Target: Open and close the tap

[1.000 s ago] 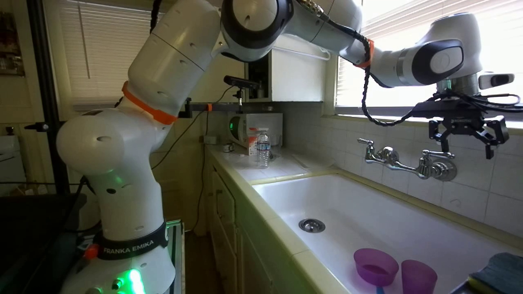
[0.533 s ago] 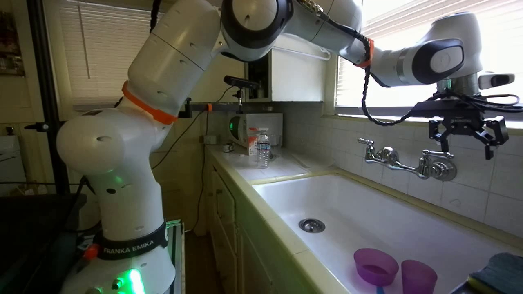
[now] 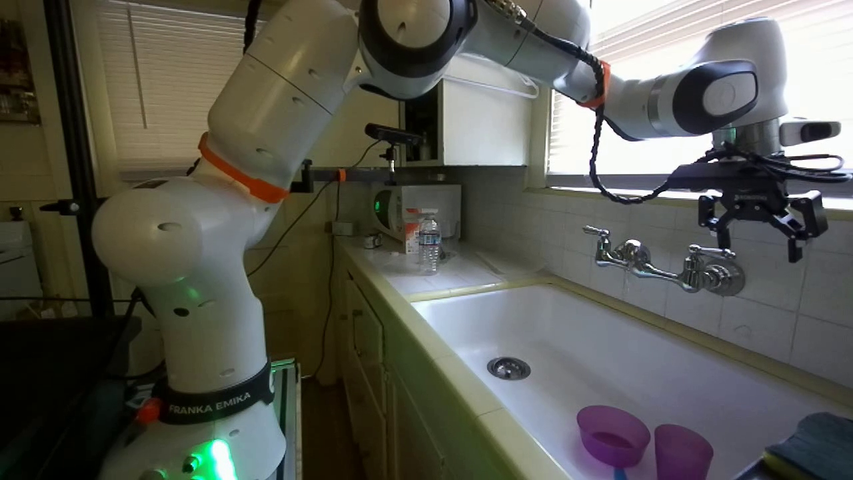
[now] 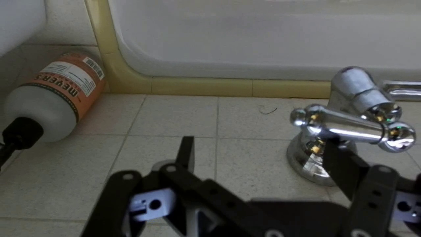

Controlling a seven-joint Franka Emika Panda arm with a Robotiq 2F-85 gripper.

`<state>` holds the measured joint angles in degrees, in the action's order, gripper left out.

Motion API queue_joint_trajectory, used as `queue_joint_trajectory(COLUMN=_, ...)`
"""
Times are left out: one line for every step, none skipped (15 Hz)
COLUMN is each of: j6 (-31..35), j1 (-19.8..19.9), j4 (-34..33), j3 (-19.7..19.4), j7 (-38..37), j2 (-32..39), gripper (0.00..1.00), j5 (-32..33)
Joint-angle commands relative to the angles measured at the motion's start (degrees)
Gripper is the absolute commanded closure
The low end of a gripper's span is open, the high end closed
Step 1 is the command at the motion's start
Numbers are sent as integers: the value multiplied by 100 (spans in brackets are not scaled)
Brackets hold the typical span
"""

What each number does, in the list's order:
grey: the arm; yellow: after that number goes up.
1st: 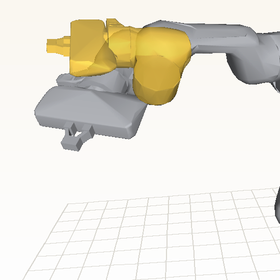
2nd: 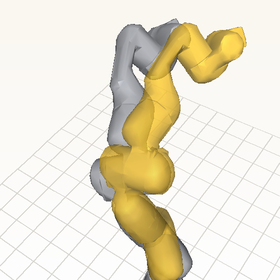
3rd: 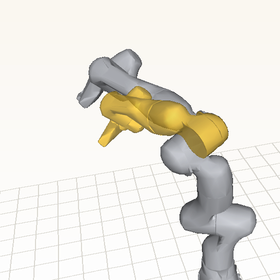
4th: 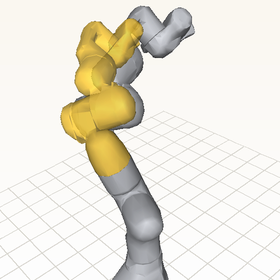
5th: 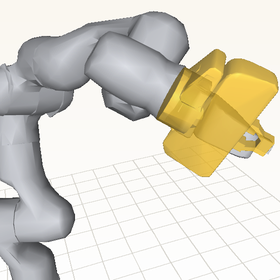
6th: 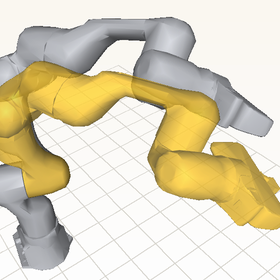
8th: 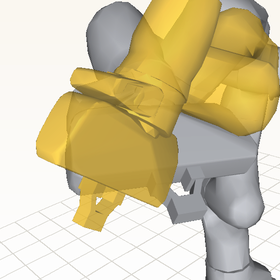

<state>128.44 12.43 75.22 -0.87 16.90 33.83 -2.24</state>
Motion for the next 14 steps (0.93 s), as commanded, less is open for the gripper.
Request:
queue_joint_trajectory(j6=-581, j1=-43, j4=381, j3=-123, j7=-39, j2=-200, gripper=0, j5=151)
queue_joint_trajectory(j6=-597, j1=-43, j4=379, j3=-125, j7=-54, j2=-202, gripper=0, j5=150)
queue_joint_trajectory(j6=-612, j1=-48, j4=372, j3=-132, j7=-79, j2=-202, gripper=0, j5=154)
queue_joint_trajectory(j6=-629, j1=-50, j4=368, j3=-137, j7=-98, j2=-204, gripper=0, j5=154)
queue_joint_trajectory(j6=-650, j1=-53, j4=363, j3=-142, j7=-115, j2=-206, gripper=0, j5=156)
queue_joint_trajectory(j6=-662, j1=-56, j4=360, j3=-146, j7=-126, j2=-207, gripper=0, j5=159)
queue_joint_trajectory(j6=-666, j1=-58, j4=357, j3=-150, j7=-135, j2=-207, gripper=0, j5=161)
queue_joint_trajectory(j6=-648, j1=-64, j4=350, j3=-161, j7=-161, j2=-204, gripper=0, j5=170)
queue_joint_trajectory(j6=-635, j1=-70, j4=345, j3=-171, j7=-184, j2=-207, gripper=0, j5=176)
queue_joint_trajectory(j6=-593, j1=-79, j4=347, j3=-183, j7=-201, j2=-217, gripper=0, j5=185)
queue_joint_trajectory(j6=-540, j1=-76, j4=353, j3=-181, j7=-205, j2=-228, gripper=0, j5=172)
queue_joint_trajectory(j6=-397, j1=-94, j4=391, j3=-204, j7=-223, j2=-256, gripper=0, j5=207)
queue_joint_trajectory(j6=-310, j1=-98, j4=407, j3=-214, j7=-231, j2=-278, gripper=0, j5=215)
queue_joint_trajectory(j6=-210, j1=-96, j4=439, j3=-221, j7=-226, j2=-316, gripper=0, j5=222)
